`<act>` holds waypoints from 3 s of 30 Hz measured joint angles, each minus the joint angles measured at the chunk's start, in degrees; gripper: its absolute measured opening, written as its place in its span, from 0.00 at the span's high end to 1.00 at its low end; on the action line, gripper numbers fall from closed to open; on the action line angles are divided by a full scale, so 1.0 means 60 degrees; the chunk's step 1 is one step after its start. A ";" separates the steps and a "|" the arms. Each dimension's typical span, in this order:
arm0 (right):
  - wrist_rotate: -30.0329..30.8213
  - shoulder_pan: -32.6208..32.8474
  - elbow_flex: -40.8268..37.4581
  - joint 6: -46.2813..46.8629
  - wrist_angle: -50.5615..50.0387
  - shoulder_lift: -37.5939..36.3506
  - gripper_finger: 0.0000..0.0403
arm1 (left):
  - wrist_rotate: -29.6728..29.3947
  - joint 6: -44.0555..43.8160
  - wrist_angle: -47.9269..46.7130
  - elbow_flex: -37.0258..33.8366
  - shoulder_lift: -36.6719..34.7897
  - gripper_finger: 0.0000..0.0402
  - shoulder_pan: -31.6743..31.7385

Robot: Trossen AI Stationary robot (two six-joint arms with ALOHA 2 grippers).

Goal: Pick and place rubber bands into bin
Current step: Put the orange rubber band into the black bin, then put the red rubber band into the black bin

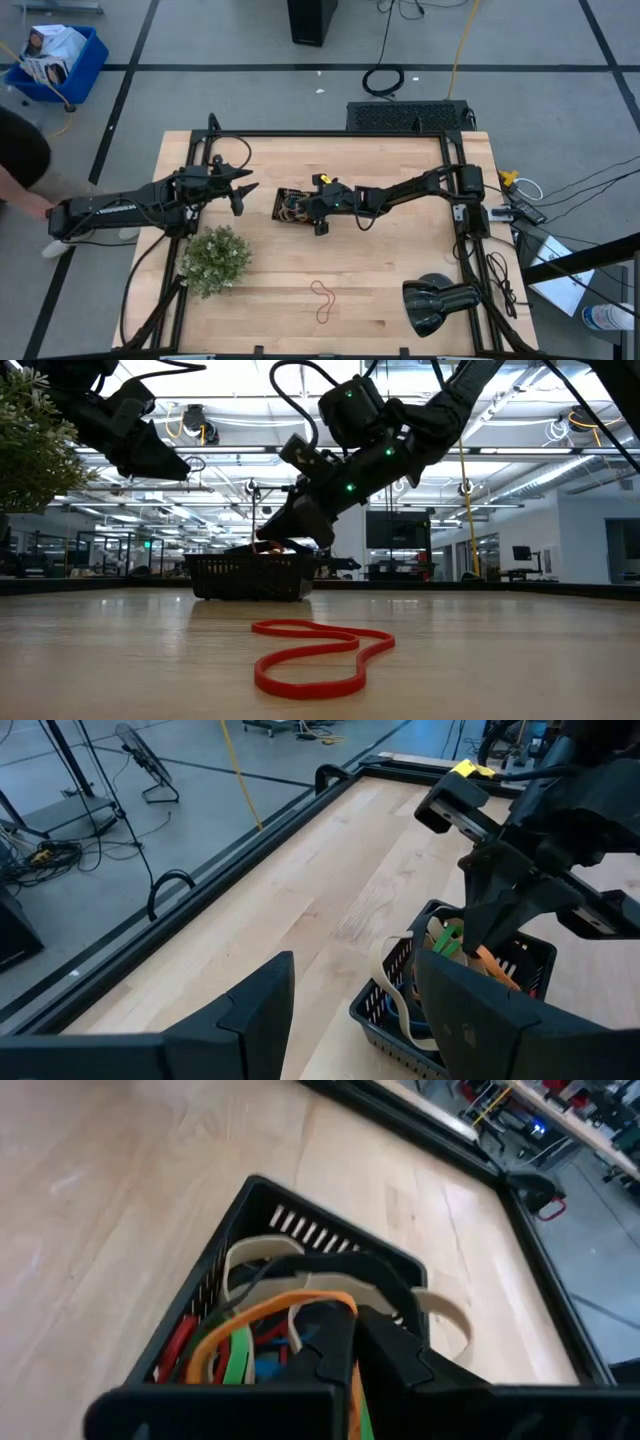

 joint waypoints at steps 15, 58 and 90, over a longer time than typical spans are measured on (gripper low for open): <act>0.0000 0.0004 0.0000 0.0047 -0.0018 -0.0004 0.87 | 0.0000 0.0000 -0.0040 -0.0004 0.0000 0.46 -0.0002; -0.1076 0.2608 -0.1022 0.2722 -0.2329 -0.2991 0.53 | 0.0000 -0.0007 -0.0029 -0.0003 -0.0004 0.46 0.0000; 0.0483 0.3836 0.1442 0.3267 -0.6077 -0.2328 0.58 | 0.0000 -0.0055 -0.0026 0.0000 -0.0004 0.46 0.0000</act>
